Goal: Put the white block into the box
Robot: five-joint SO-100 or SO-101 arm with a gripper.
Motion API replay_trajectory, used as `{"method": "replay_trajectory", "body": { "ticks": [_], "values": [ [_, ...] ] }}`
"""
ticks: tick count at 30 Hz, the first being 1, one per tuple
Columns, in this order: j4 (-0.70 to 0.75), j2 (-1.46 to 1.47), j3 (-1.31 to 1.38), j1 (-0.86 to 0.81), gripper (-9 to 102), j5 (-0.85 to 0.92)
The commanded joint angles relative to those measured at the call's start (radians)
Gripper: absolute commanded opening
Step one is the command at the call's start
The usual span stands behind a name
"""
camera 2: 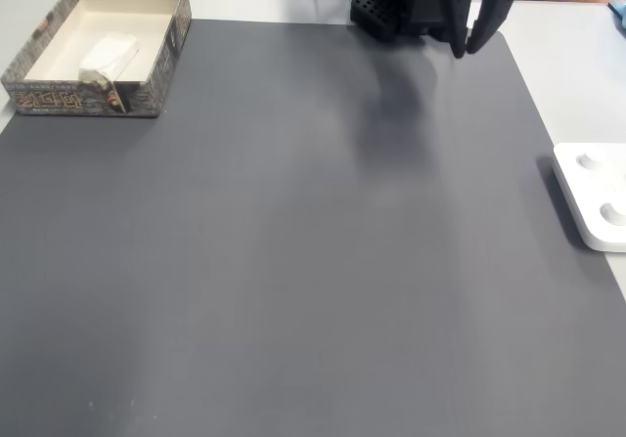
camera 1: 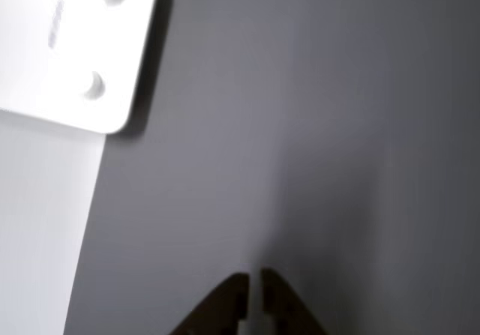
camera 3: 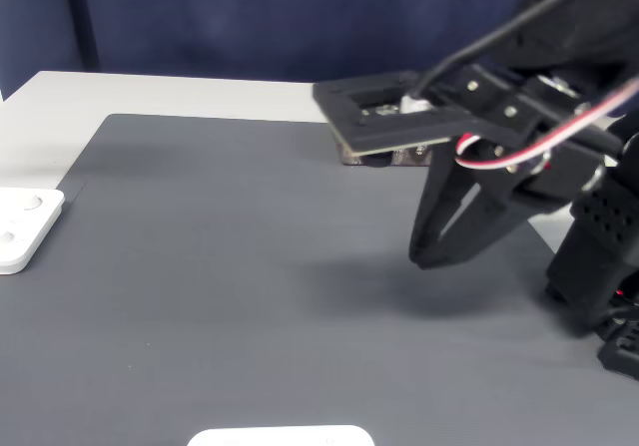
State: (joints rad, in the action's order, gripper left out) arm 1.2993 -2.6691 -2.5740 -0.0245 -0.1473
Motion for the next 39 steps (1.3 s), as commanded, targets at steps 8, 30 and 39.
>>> {"method": "replay_trajectory", "body": {
  "ticks": [8, 30, 39],
  "values": [
    [-0.037, -0.339, -0.215, -0.055, -2, 0.018],
    [-0.043, -0.643, -0.453, -0.133, -2, 0.012],
    [-0.032, -0.652, -0.483, -0.137, -2, 0.009]
  ]
}}
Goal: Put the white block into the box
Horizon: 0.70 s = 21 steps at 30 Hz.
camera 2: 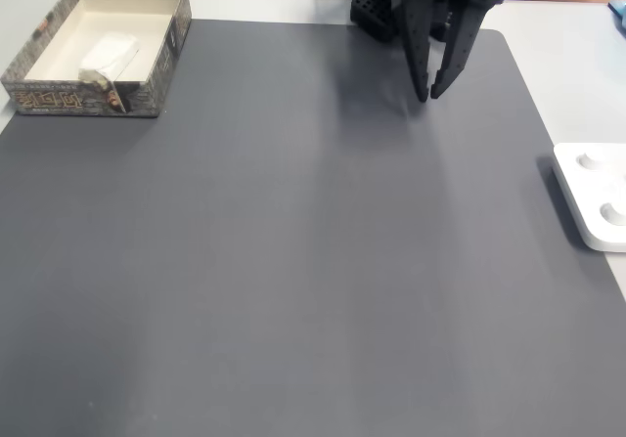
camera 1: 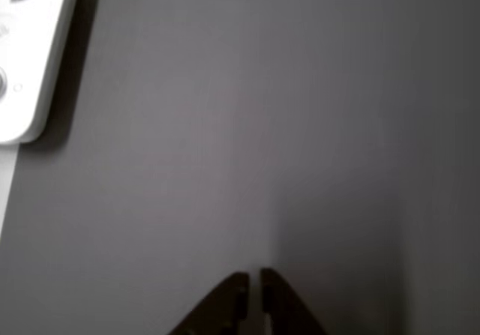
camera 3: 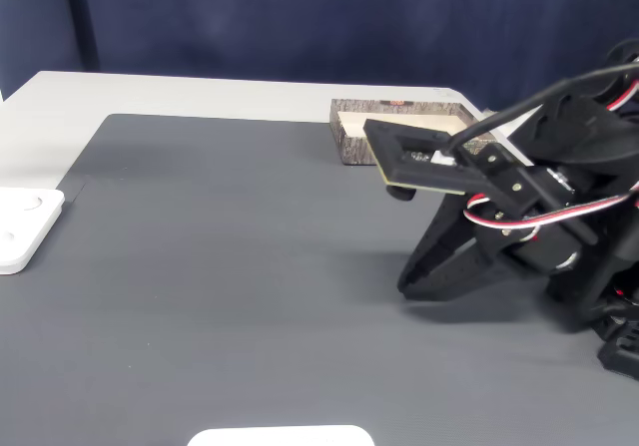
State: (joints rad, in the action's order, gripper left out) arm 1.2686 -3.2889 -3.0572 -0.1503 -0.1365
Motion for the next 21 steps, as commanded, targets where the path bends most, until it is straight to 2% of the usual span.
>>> {"method": "replay_trajectory", "body": {
  "ticks": [1, 5, 11, 21],
  "values": [
    [-0.002, -0.032, -0.005, -0.011, -1, 0.003],
    [0.028, -0.034, -0.037, -0.018, 4, 0.023],
    [0.031, -0.034, -0.037, -0.02, -1, 0.04],
    [0.034, -0.034, -0.037, -0.021, -2, 0.049]
  ]
}}
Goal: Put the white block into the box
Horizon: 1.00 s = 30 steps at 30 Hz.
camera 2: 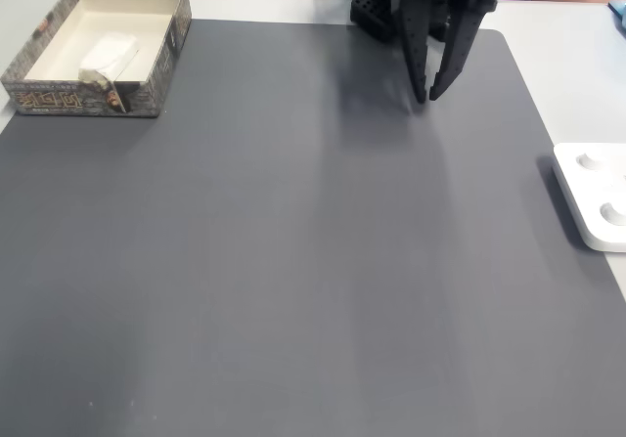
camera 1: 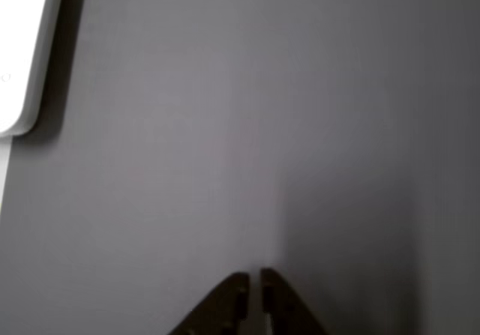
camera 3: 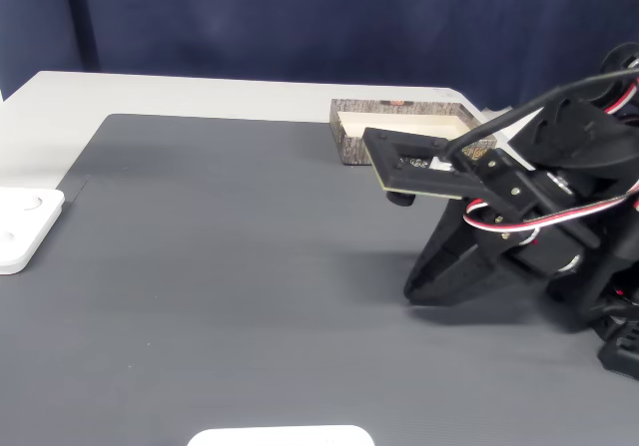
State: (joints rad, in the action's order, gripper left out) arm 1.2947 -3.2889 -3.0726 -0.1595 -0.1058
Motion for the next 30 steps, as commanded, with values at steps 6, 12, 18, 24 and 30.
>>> {"method": "replay_trajectory", "body": {
  "ticks": [6, 12, 18, 24, 30],
  "values": [
    [0.034, -0.034, -0.021, -0.014, -2, 0.16],
    [0.035, -0.034, -0.021, -0.014, -1, 0.146],
    [0.035, -0.034, -0.021, -0.014, -1, 0.146],
    [0.035, -0.034, -0.021, -0.014, -1, 0.146],
    [0.035, -0.034, -0.021, -0.014, -1, 0.146]
  ]
}}
